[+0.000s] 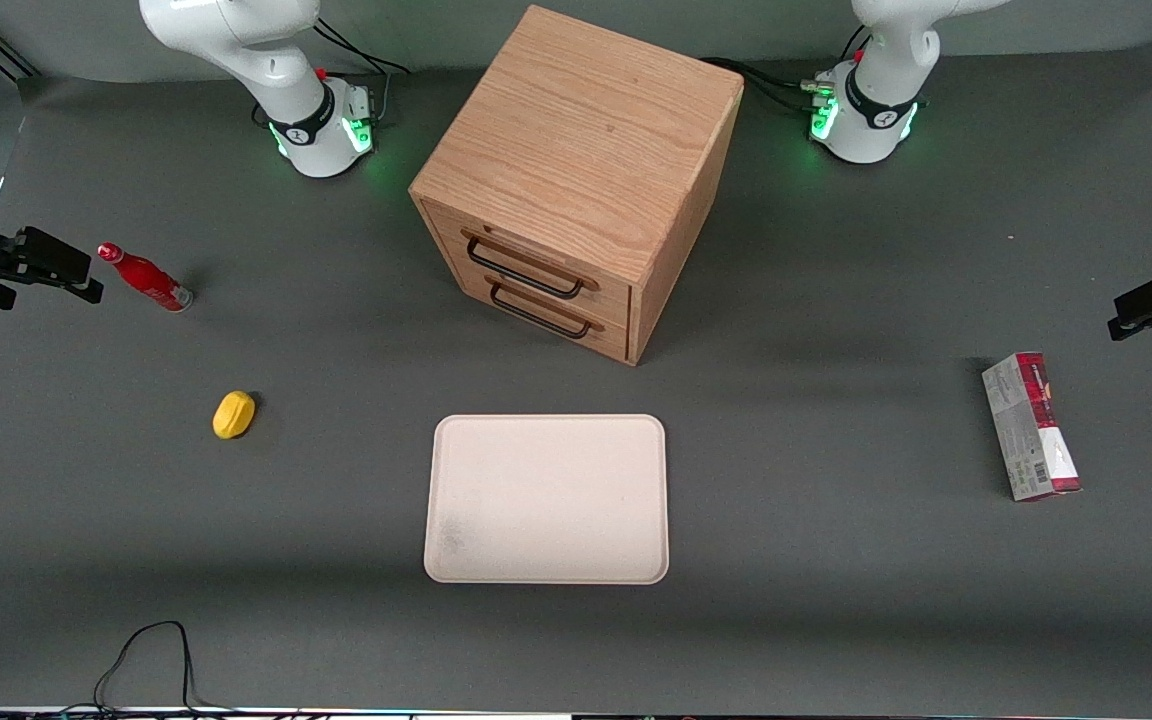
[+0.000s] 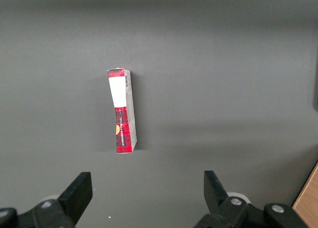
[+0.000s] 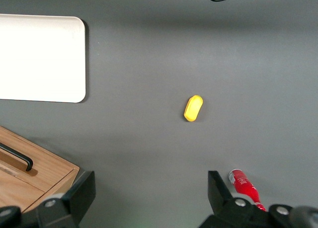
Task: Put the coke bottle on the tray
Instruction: 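Move the right gripper down toward the red Coca-Cola bottle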
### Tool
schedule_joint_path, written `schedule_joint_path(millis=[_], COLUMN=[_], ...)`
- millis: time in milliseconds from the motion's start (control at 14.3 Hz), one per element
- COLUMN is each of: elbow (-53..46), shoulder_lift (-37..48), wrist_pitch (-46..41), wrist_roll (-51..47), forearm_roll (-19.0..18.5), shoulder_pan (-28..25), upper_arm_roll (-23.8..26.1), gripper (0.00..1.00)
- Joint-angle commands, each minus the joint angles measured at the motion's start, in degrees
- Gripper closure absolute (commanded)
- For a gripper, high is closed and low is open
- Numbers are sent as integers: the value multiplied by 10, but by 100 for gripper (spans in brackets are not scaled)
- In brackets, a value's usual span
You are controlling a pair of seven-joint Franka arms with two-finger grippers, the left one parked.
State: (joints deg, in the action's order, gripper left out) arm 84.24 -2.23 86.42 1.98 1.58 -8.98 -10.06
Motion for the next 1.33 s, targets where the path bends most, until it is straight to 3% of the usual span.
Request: schedule_joint_path(millis=[0,350,770,1260], elbow=[0,55,336,545], shoulder_lift=[3,4,140,179], wrist_pitch=[-10,-10,160,370], wrist_roll=[-17,-14,132,317], forearm_roll=[-11,-27,-41,-59], shoulder_pan=[-3,4,8,8], upper_arm_roll=[1,-10,-143,-294], gripper=[0,0,0,0])
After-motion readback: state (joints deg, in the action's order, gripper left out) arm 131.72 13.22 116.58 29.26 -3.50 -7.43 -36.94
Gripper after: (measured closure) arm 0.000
